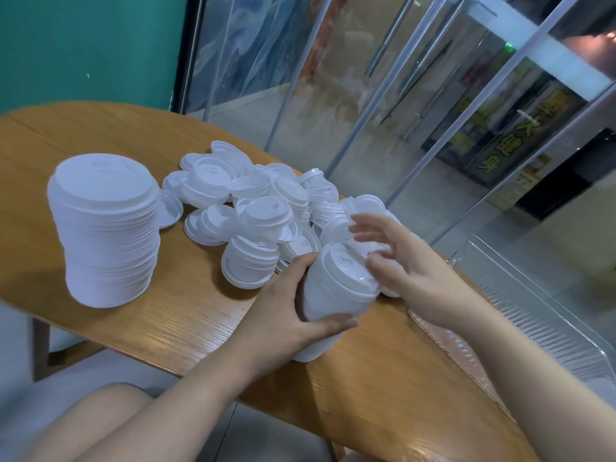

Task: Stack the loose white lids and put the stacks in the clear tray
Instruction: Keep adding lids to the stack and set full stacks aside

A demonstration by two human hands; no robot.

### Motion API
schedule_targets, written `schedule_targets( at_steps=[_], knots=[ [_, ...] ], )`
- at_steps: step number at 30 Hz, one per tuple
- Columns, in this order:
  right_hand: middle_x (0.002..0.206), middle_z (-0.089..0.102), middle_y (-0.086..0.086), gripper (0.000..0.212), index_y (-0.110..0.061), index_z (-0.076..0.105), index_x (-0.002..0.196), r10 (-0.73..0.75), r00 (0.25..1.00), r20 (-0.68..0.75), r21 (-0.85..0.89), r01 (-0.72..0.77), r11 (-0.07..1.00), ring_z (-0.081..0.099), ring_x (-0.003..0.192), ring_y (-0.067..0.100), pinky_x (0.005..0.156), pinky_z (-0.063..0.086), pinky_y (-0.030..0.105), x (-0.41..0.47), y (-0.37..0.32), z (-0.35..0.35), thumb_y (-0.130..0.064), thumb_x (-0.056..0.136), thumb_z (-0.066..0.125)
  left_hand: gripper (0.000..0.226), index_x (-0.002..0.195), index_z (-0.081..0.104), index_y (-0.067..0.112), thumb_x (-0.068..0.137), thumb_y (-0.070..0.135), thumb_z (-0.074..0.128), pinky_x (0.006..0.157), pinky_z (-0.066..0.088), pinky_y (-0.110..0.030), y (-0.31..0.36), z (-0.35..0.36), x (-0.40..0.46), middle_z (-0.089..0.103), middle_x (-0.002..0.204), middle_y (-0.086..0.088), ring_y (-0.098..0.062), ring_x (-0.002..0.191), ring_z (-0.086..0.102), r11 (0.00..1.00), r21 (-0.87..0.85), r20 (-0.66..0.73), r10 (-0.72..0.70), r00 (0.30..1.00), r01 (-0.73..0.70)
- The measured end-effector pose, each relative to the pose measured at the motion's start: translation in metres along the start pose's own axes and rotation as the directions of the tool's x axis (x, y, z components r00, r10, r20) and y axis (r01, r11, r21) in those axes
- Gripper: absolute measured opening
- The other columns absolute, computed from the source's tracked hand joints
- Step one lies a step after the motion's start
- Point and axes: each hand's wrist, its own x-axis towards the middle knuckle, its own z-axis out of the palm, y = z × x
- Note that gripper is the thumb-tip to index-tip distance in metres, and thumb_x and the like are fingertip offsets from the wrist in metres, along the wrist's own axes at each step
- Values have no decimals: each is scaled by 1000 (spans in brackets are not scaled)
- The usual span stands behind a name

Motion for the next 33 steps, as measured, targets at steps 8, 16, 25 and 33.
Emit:
schedule_targets(
  at_steps=[8, 16, 25, 33],
  knots=[
    [126, 63, -17, 44, -24, 64, 128, -27, 999, 25, -137, 30, 990, 58, 120, -1, 97, 53, 27, 96, 8, 3, -46, 91, 74, 77, 132, 53, 46, 66, 57, 91, 102, 52, -38, 0, -1, 0, 64, 126, 24, 0, 120, 60, 1000, -12, 14, -19, 1000, 19],
    [129, 60, -20, 74, -30, 62, 132, -16, 991, 132, -189, 41, 981, 53, 120, -2, 93, 45, 19, 151, 25, 44, -62, 70, 86, 80, 134, 55, 42, 65, 48, 95, 104, 51, -38, 2, -7, -2, 65, 126, 23, -2, 123, 59, 1000, -2, 23, -6, 1000, 6],
    [126, 64, -8, 65, -19, 65, 132, -45, 987, 152, -256, 84, 963, 56, 114, 6, 82, 39, 3, 167, 30, 55, -45, 77, 89, 84, 137, 53, 44, 65, 49, 95, 105, 51, -37, 0, -12, -3, 64, 130, 21, -3, 125, 59, 1000, -8, 54, -8, 999, 9],
    [115, 68, -11, 54, -21, 70, 123, -32, 997, 72, -143, 42, 989, 61, 110, 2, 81, 44, 13, 157, 29, 46, -40, 77, 91, 84, 137, 52, 46, 65, 54, 94, 105, 51, -38, -1, -13, -3, 63, 130, 20, -3, 124, 58, 1000, 7, 48, 0, 999, -1]
  ],
)
